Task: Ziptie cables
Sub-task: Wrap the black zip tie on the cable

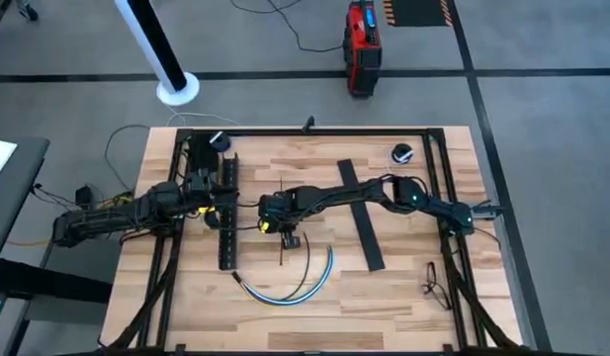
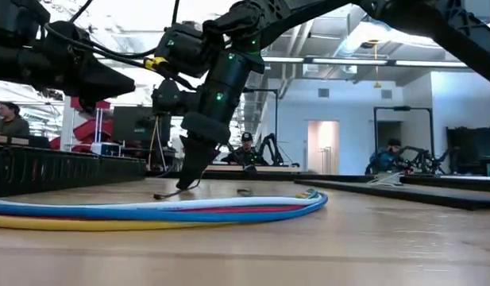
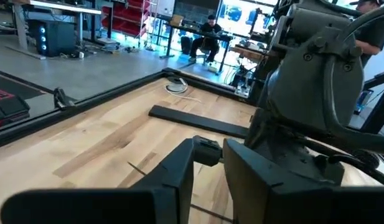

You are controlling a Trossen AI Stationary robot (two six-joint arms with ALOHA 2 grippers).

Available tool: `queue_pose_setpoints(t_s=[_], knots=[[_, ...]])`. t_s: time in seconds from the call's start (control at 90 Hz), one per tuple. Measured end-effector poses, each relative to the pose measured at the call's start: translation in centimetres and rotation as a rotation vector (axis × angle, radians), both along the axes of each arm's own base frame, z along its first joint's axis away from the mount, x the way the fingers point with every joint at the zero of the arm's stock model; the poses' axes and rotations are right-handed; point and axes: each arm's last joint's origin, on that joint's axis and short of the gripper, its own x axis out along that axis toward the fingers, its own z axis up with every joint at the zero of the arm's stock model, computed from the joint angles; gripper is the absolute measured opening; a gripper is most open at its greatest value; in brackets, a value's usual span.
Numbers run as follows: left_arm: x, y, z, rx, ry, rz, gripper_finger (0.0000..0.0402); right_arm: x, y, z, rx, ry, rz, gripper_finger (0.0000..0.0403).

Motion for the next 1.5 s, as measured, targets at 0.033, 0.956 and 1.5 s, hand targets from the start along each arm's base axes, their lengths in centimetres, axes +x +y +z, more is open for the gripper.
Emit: queue_pose_setpoints(t_s=[0.033, 0.956, 1.5], knots=[[0.0, 0.0, 0.0, 0.0, 0.0, 0.0, 0.0082, 0.0, 0.0, 0.0, 0.0, 0.002, 0.0, 0.0], [0.0, 0.0, 0.2, -0.008, -0.019, -0.01, 0.0082, -2.2, 5.6, 5.9, 0.022, -0.007, 0.088, 0.0026], [0.1, -0.2, -0.3, -0.075, -0.011, -0.051, 0.0082, -3.6, 16.5, 6.1, 0.195, -0.073, 0.147, 0.0152]])
